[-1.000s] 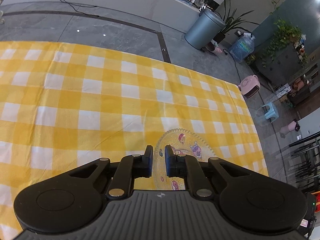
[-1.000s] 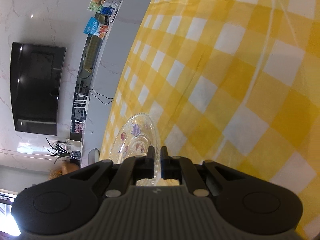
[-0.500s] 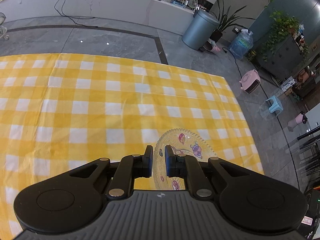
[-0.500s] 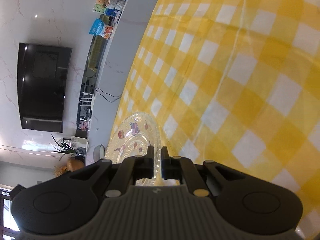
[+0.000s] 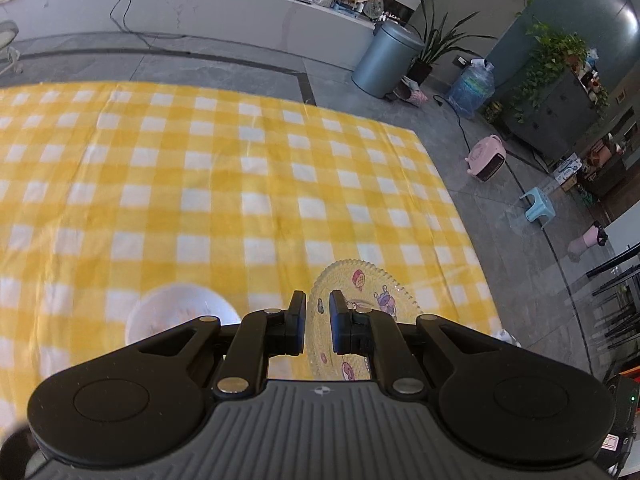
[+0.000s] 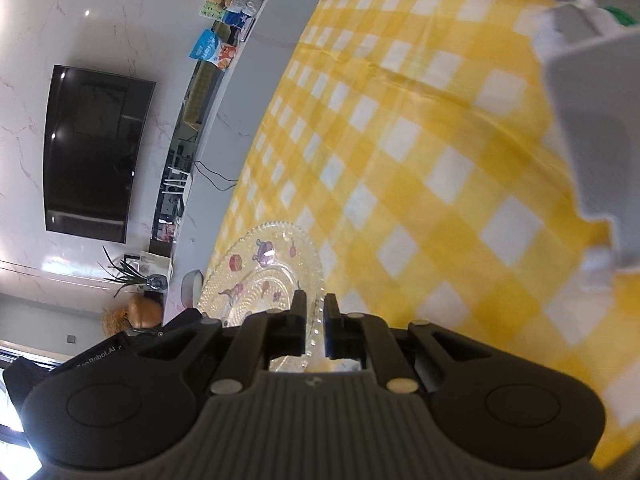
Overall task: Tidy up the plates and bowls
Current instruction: 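Lift the glass plate with the left gripper over the 'Fruity' plate, then lower the glass plate onto the 'Fruity' plate and open the left gripper, then move the left gripper to the small white sticker plate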
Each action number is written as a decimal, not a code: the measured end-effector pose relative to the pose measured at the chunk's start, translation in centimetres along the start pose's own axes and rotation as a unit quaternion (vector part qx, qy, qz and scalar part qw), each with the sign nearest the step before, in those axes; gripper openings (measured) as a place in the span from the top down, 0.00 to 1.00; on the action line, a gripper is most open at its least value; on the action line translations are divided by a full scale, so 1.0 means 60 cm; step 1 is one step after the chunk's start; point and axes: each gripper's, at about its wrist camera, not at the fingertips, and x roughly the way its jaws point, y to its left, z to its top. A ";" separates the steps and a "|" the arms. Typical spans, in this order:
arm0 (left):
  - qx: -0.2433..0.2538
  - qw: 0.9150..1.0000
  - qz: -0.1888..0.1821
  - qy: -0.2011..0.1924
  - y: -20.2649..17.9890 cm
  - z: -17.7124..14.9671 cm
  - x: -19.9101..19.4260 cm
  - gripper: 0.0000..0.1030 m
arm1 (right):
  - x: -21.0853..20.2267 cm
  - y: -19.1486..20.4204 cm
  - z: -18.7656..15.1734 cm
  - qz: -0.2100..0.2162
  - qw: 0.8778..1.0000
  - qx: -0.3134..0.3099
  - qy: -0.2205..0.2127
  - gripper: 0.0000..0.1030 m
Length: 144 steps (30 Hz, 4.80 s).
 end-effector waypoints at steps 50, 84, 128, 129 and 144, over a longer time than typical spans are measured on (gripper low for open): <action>-0.048 0.999 0.008 0.020 -0.010 -0.226 -0.024 0.88 | -0.057 -0.001 -0.041 -0.191 0.966 -0.159 0.074 0.90; -0.018 0.996 0.080 -0.017 -0.008 -0.235 -0.019 0.88 | -0.004 0.038 -0.074 -0.238 0.929 -0.263 0.104 0.85; 0.113 0.980 0.124 -0.108 -0.010 -0.112 -0.146 0.49 | 0.029 0.188 -0.136 -0.108 0.945 -0.308 -0.003 0.42; 0.117 0.979 0.124 -0.109 -0.007 -0.104 -0.146 0.49 | 0.037 0.197 -0.138 -0.110 0.942 -0.316 -0.006 0.42; 0.188 0.974 0.126 0.007 0.064 -0.009 -0.069 0.50 | 0.139 0.194 -0.122 -0.075 0.956 -0.284 -0.016 0.42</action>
